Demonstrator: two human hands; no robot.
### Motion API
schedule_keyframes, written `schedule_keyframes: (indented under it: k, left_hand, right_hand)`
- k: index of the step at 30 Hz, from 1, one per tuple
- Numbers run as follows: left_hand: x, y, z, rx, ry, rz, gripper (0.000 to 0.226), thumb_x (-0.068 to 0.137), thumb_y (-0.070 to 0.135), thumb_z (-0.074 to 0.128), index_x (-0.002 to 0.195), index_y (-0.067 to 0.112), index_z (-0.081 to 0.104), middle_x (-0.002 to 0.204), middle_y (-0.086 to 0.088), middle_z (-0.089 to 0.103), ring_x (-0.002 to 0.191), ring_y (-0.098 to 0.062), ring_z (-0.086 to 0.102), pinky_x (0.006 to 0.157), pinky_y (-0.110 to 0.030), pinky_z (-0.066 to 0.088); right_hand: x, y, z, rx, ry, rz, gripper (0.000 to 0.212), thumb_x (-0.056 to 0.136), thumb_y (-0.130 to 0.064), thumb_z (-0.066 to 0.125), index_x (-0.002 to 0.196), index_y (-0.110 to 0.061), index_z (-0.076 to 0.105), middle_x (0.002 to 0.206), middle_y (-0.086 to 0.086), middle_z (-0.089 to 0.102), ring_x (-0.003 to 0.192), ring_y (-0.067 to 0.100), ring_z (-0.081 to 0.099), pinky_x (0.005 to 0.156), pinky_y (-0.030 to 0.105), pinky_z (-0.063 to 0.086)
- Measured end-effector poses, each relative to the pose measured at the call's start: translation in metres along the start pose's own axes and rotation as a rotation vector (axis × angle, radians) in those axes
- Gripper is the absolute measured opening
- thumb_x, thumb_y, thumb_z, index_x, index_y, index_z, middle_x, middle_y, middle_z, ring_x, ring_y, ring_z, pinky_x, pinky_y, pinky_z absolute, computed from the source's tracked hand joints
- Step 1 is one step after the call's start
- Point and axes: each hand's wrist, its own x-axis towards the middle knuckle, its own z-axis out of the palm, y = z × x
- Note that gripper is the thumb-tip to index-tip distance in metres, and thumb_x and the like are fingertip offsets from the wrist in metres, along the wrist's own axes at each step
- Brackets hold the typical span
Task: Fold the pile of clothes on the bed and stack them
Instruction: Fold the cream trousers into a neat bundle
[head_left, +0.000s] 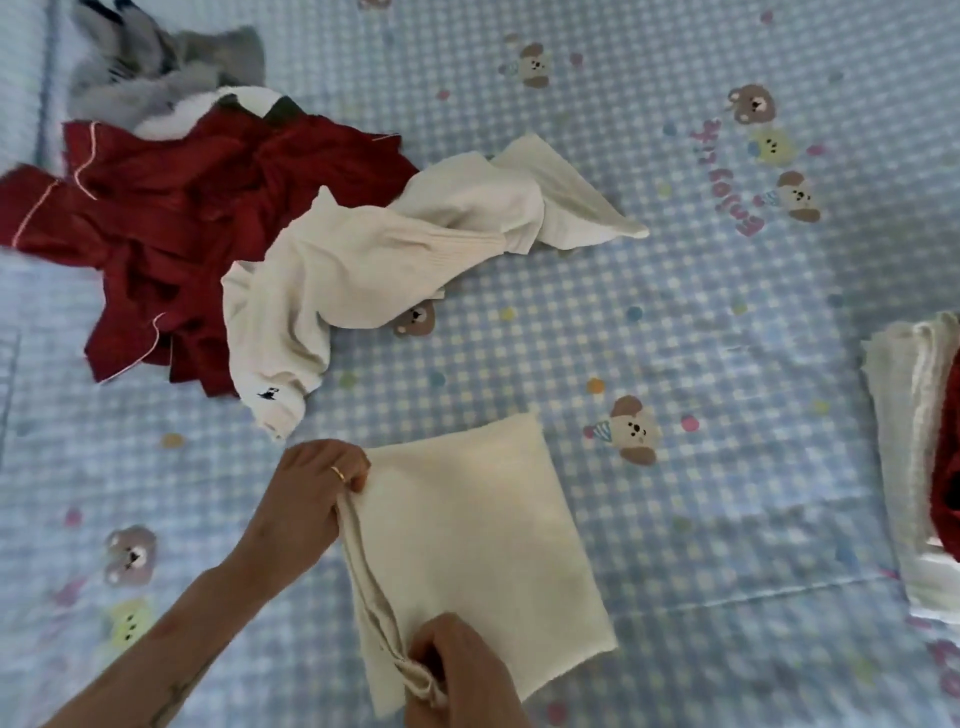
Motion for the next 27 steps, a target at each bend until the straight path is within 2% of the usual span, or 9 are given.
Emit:
schedule_keyframes:
  k: [3, 6, 9, 13, 14, 16, 18, 22, 27]
  left_hand:
    - [-0.032, 0.000, 0.036, 0.027, -0.058, -0.110, 0.046, 0.063, -0.009, 0.043, 0.097, 0.008, 0.070, 0.118, -0.011, 0.065, 0.117, -0.034, 0.057, 0.102, -0.034, 0.032]
    - [-0.071, 0.024, 0.078, -0.154, -0.077, -0.302, 0.054, 0.084, 0.020, 0.036, 0.130, 0.000, 0.052, 0.143, -0.024, 0.040, 0.136, -0.034, 0.033, 0.109, -0.036, 0.025]
    - [-0.102, 0.049, 0.110, -0.370, -0.189, -0.659, 0.078, 0.085, 0.037, 0.049, 0.141, -0.001, 0.009, 0.153, -0.026, 0.013, 0.143, -0.034, 0.019, 0.113, -0.037, 0.024]
    - [-0.098, 0.070, 0.104, -0.671, -0.020, -0.945, 0.095, 0.070, 0.033, 0.063, 0.118, 0.074, -0.008, 0.108, -0.014, 0.058, 0.090, -0.028, 0.059, 0.084, -0.032, 0.044]
    - [-0.095, 0.070, 0.099, -0.724, 0.020, -0.939, 0.099, 0.069, 0.031, 0.064, 0.117, 0.077, -0.009, 0.111, -0.002, 0.061, 0.098, -0.022, 0.060, 0.088, -0.023, 0.043]
    - [-0.087, 0.074, 0.087, -0.816, 0.040, -0.953, 0.094, 0.079, 0.012, 0.069, 0.144, 0.043, 0.007, 0.145, 0.007, 0.042, 0.133, -0.012, 0.040, 0.093, -0.007, 0.032]
    - [-0.070, 0.084, 0.077, -0.834, 0.067, -1.039, 0.090, 0.079, 0.001, 0.069, 0.148, 0.012, 0.012, 0.153, -0.008, 0.028, 0.134, -0.026, 0.039, 0.091, -0.018, 0.034]
    - [-0.006, 0.136, 0.039, -0.878, 0.089, -1.072, 0.079, 0.081, 0.012, 0.070, 0.147, 0.014, 0.027, 0.148, -0.011, 0.038, 0.130, -0.028, 0.044, 0.102, -0.032, 0.034]
    - [0.115, 0.235, 0.008, -0.938, 0.127, -0.919, 0.067, 0.080, 0.015, 0.072, 0.140, 0.012, 0.041, 0.135, -0.014, 0.053, 0.120, -0.028, 0.052, 0.097, -0.033, 0.038]
  right_hand:
    - [0.015, 0.017, -0.011, -0.149, -0.068, -0.072, 0.050, 0.084, -0.052, 0.054, 0.126, -0.025, 0.053, 0.123, -0.005, 0.053, 0.114, 0.015, 0.050, 0.095, 0.020, 0.035]
    - [0.030, 0.044, -0.039, -0.160, 0.554, 0.057, 0.040, 0.085, -0.031, 0.064, 0.120, -0.012, 0.063, 0.120, 0.009, 0.061, 0.106, 0.026, 0.059, 0.090, 0.034, 0.043]
    - [0.047, 0.074, -0.066, -0.249, 0.590, 0.441, 0.052, 0.091, -0.029, 0.058, 0.136, -0.007, 0.045, 0.132, 0.017, 0.051, 0.119, 0.036, 0.050, 0.095, 0.043, 0.039]
    - [0.059, 0.080, -0.067, -0.105, 0.387, 0.501, 0.049, 0.093, -0.037, 0.052, 0.127, -0.003, 0.044, 0.126, 0.018, 0.053, 0.117, 0.031, 0.052, 0.091, 0.037, 0.042]
    - [0.060, 0.077, -0.070, -0.058, 0.404, 0.495, 0.045, 0.092, -0.035, 0.053, 0.122, -0.002, 0.046, 0.122, 0.019, 0.056, 0.114, 0.032, 0.055, 0.088, 0.037, 0.043]
    - [0.058, 0.072, -0.085, -0.007, 0.420, 0.424, 0.032, 0.091, -0.032, 0.056, 0.106, -0.005, 0.047, 0.110, 0.018, 0.060, 0.104, 0.033, 0.059, 0.081, 0.037, 0.043]
    - [0.052, 0.067, -0.110, 0.041, 0.461, 0.340, 0.025, 0.091, -0.031, 0.057, 0.098, -0.009, 0.046, 0.100, 0.013, 0.061, 0.097, 0.033, 0.060, 0.077, 0.036, 0.044]
    - [0.035, 0.067, -0.193, 0.069, 0.581, 0.208, 0.026, 0.091, -0.031, 0.057, 0.106, -0.011, 0.050, 0.099, 0.001, 0.061, 0.094, 0.029, 0.060, 0.075, 0.033, 0.040]
    - [0.010, 0.098, -0.353, 0.036, 0.740, 0.135, 0.027, 0.092, -0.034, 0.055, 0.074, -0.022, 0.038, 0.069, -0.008, 0.052, 0.065, 0.014, 0.050, 0.058, 0.032, 0.029]
